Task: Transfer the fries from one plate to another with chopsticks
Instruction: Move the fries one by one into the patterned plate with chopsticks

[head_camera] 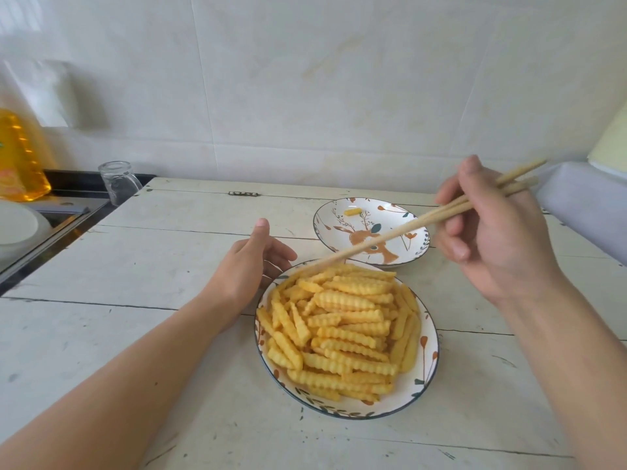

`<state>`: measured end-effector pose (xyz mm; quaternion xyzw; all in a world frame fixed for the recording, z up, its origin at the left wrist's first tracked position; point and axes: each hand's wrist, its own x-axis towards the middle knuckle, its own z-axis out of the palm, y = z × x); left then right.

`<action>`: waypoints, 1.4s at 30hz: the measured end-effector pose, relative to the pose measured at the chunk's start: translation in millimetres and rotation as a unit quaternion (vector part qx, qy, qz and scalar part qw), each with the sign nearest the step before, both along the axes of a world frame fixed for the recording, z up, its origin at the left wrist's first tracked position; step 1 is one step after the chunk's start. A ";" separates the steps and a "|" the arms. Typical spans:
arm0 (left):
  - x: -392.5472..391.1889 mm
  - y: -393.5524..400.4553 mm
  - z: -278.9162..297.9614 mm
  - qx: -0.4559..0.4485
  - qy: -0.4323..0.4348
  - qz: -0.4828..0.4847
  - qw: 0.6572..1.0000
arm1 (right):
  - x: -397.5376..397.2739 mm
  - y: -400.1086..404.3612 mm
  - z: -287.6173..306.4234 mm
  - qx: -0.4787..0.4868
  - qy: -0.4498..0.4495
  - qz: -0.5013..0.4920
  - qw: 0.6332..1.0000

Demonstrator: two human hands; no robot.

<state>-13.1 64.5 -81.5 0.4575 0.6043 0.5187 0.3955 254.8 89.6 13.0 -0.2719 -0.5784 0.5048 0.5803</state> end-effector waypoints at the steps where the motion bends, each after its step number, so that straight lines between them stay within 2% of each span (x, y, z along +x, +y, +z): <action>1: 0.0 0.3 -0.2 0.000 0.000 -0.002 1.000 | 2.6 4.7 -1.1 0.007 0.016 -0.033 0.999; 3: -0.1 0.4 -0.8 0.002 -0.003 -0.004 1.000 | 9.1 16.4 -5.4 0.017 0.032 -0.120 0.992; 5: -0.2 -0.1 -1.3 0.005 -0.006 -0.003 1.000 | 15.7 29.3 -14.5 0.043 -0.010 -0.206 0.978; 7: -0.1 0.3 -1.7 0.008 -0.007 -0.002 1.000 | 19.6 41.8 -29.1 0.059 -0.065 -0.247 0.965; 11: -1.2 1.9 -2.6 0.010 -0.008 -0.002 1.000 | 18.4 62.3 -56.7 0.032 -0.104 -0.230 0.967; 20: -4.3 4.0 -6.8 0.013 -0.002 -0.003 1.000 | -3.0 83.9 -68.1 -0.005 -0.169 -0.191 0.967; 26: -3.0 5.3 -6.1 0.019 -0.002 -0.004 1.000 | -5.3 83.1 -63.7 0.010 -0.150 -0.242 0.959; 30: -4.6 6.3 -8.2 0.017 -0.003 -0.005 1.000 | -1.3 72.1 -49.2 0.011 -0.099 -0.271 0.957; 34: -2.1 3.8 -4.8 0.015 0.004 -0.006 1.000 | 15.5 45.2 -8.5 -0.042 0.053 -0.222 0.973; 36: -1.8 4.4 -4.9 0.014 0.012 -0.005 1.000 | 25.7 28.5 9.9 -0.058 0.089 -0.172 0.979; 38: -2.1 3.3 -4.8 0.013 0.012 -0.003 1.000 | 35.1 9.2 22.7 -0.053 0.090 -0.110 0.988; 42: -0.2 0.5 -4.4 0.014 0.010 0.000 1.000 | 39.0 -25.4 30.5 -0.036 0.031 -0.028 0.998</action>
